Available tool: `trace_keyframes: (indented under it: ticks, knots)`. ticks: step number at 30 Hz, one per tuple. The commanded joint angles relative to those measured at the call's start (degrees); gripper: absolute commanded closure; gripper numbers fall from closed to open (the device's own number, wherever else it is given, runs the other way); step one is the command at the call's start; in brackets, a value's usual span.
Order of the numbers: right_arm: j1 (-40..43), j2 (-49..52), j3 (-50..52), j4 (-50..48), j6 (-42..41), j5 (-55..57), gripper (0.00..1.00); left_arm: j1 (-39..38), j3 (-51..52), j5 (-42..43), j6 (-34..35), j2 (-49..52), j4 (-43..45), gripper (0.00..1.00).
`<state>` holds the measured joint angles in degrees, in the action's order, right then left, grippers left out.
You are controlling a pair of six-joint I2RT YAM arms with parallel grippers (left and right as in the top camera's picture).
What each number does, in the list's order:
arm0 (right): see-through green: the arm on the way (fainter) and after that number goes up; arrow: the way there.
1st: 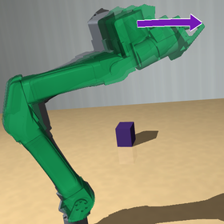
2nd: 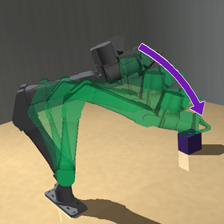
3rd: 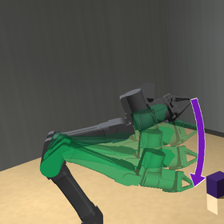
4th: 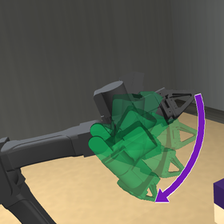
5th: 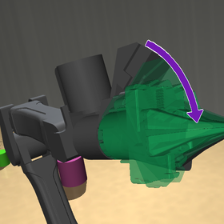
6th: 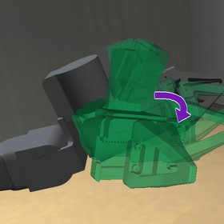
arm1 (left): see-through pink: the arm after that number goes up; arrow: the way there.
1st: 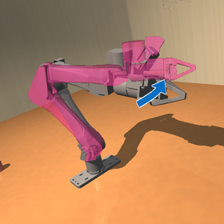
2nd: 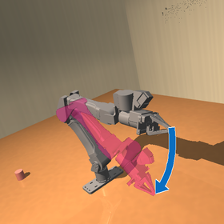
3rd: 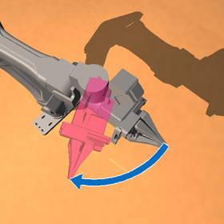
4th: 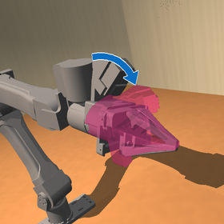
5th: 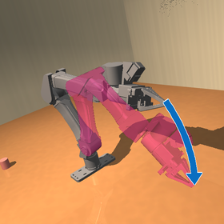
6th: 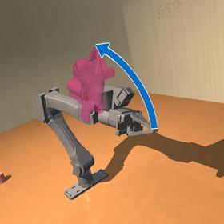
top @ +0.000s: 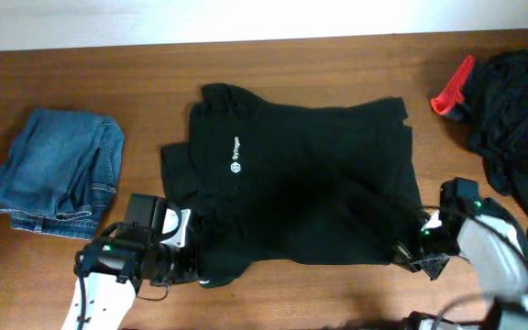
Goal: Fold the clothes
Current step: 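Lift the hem and fold it up toward the collar with both grippers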
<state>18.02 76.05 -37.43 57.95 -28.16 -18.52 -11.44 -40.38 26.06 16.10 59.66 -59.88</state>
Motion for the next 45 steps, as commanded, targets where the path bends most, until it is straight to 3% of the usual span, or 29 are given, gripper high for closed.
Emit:
trace_keyframes:
  ticks: [1,7,13,17,26,33,40,45]
  knots:
    - [0.0,-9.75,0.24,5.33,1.84,-0.28,0.96,0.24,-1.73,-0.17,-0.31,-2.54,-2.86,1.0]
    - [0.0,-19.52,0.02,11.06,1.64,-1.42,0.96,0.26,-4.92,-0.55,-0.33,-6.21,-6.6,0.99]
    - [0.0,-19.96,-2.23,10.23,0.26,-1.44,0.96,0.26,-7.74,-3.65,-0.26,-6.82,-4.98,0.99]
    - [0.0,-16.11,-5.25,10.27,0.48,-1.53,0.96,0.26,-7.78,-4.07,-0.26,-5.44,-1.46,0.99]
    - [0.0,2.69,-14.64,10.88,8.35,-2.1,0.96,0.26,-7.78,-4.07,-0.28,2.14,3.85,1.0]
    - [0.0,14.51,-22.36,10.4,9.97,-1.99,0.96,0.26,-7.78,-4.79,-0.28,6.34,9.49,0.99]
    - [-0.09,18.88,-25.55,7.48,9.94,-1.86,0.95,0.26,-7.78,-6.08,-0.28,11.15,14.84,1.0]
    - [-1.73,19.87,-25.55,4.59,9.97,-1.84,0.86,0.26,-7.78,-7.08,-0.28,14.82,18.84,0.99]
